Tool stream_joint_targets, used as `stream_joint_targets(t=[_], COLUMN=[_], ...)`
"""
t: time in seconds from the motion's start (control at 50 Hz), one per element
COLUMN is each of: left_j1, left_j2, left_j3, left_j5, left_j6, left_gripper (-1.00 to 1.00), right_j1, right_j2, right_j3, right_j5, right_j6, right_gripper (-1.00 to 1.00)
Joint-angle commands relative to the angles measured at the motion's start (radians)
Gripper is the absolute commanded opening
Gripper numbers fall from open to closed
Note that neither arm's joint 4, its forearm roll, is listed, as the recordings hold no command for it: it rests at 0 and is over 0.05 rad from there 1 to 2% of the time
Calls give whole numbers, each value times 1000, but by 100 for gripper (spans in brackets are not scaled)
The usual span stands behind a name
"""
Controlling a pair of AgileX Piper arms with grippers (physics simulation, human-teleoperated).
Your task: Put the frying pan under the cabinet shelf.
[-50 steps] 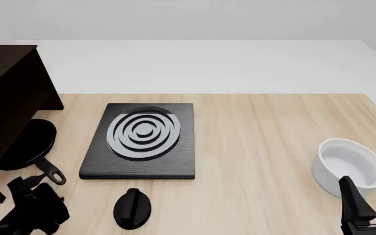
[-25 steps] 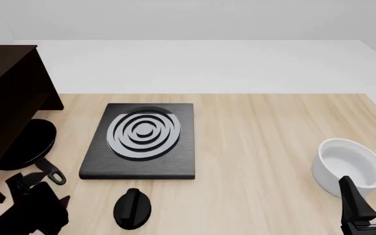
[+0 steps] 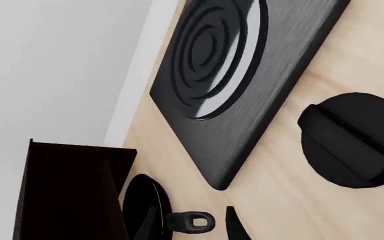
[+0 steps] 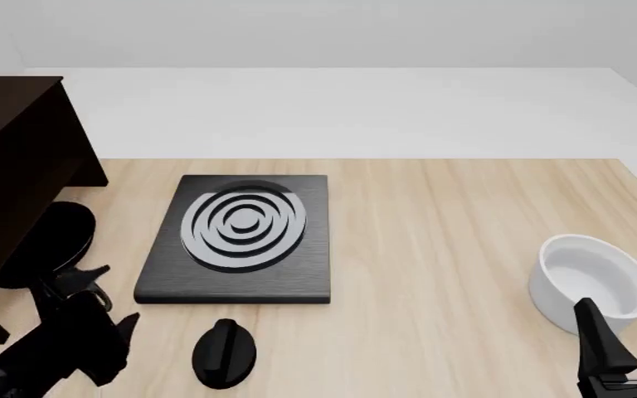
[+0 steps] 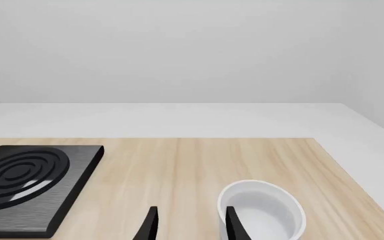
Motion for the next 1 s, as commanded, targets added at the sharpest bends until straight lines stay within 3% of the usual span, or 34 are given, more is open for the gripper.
stream_joint_targets(t=[0.02,0.62,1.0], left_j1=[-64,-268,-338], left_j2=[0,45,70], left_j3=[-38,-146,-183], left_j5=[25,68,83], left_j6=[-10,-96,-132], left_gripper=[100,100,100], right_j1=[0,0,0], right_j2=[0,0,0], right_j3=[0,0,0], right_j5=[0,0,0], right_j6=[0,0,0], right_gripper=[100,100,100])
